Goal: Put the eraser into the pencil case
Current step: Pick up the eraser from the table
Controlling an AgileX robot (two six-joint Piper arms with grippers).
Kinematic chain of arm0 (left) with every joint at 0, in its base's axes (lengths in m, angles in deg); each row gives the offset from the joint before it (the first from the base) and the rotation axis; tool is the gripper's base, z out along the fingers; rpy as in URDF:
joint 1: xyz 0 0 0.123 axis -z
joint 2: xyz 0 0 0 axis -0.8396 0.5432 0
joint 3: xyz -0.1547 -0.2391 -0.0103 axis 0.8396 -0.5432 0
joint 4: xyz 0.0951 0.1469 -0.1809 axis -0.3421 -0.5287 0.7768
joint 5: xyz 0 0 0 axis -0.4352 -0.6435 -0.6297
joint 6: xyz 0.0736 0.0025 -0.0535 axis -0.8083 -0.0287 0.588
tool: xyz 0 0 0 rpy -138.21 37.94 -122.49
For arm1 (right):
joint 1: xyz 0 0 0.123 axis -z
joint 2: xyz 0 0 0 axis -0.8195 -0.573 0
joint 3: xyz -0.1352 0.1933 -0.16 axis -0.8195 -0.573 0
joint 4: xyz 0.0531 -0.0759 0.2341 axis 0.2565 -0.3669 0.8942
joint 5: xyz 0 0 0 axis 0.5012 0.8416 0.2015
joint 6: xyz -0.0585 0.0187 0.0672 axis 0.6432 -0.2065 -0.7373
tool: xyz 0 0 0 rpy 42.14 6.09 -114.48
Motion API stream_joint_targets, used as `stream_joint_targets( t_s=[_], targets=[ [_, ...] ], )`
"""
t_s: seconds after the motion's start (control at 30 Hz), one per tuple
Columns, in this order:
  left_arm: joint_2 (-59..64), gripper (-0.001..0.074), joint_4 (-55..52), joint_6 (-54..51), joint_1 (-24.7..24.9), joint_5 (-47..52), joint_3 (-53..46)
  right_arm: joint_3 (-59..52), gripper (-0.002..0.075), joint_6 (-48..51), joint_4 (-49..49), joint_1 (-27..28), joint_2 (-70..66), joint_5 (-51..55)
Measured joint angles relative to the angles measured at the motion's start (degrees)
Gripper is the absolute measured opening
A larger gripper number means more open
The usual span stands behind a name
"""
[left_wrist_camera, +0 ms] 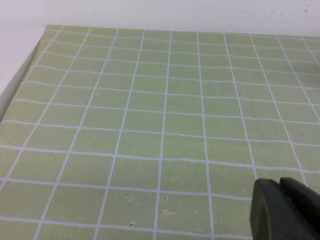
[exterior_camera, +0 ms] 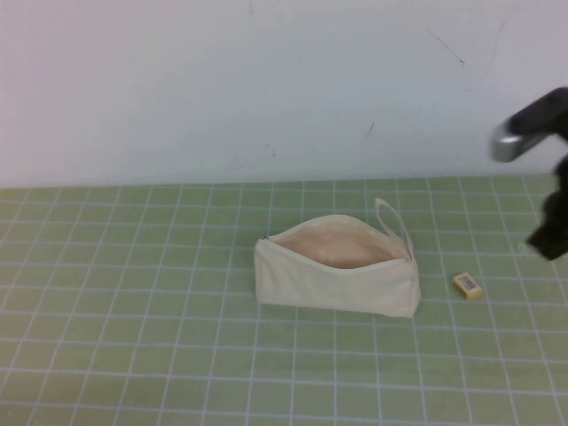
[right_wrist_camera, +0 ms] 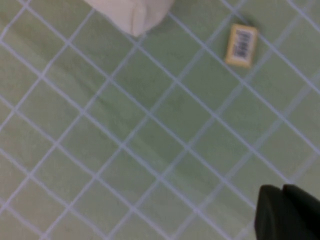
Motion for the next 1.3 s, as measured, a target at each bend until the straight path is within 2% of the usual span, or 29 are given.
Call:
stream_joint_targets(
  t_s=[0.13, 0.23, 0.4, 0.53, 0.87, 0.97, 1.13, 1.3],
  targets=[
    [0.0, -0.0003, 0.0, 0.0, 0.0, 0.0, 0.0, 4.7, 0.0047, -0.1, -0.1, -2.0, -9.3, -1.1],
    [0.0, -0.0003, 0.0, 0.0, 0.0, 0.0, 0.0, 7.2, 0.0155, -0.2, 0.8, -2.3, -14.8, -2.6],
    [0.0, -0.0003, 0.0, 0.0, 0.0, 0.0, 0.0, 8.3, 0.0389, -2.6, 1.2, -2.4, -20.5, -7.3],
    [0.0, -0.0003, 0.0, 0.0, 0.0, 0.0, 0.0, 8.5, 0.0443, -5.9, 0.5, -2.4, -23.8, -11.4],
    [0.0, -0.0003, 0.0, 0.0, 0.0, 0.0, 0.0, 8.5, 0.0447, -9.3, -2.1, -2.4, -30.1, -17.8],
    [0.0, -0.0003, 0.0, 0.0, 0.0, 0.0, 0.0, 8.5, 0.0392, -9.4, -2.4, -2.4, -30.7, -18.2],
    [0.0, -0.0003, 0.0, 0.0, 0.0, 0.0, 0.0, 8.5, 0.0206, -9.6, -2.8, -2.4, -30.7, -18.7],
    [0.0, -0.0003, 0.0, 0.0, 0.0, 0.0, 0.0, 10.7, 0.0206, -10.4, -2.8, -2.4, -30.7, -14.8]
  ],
)
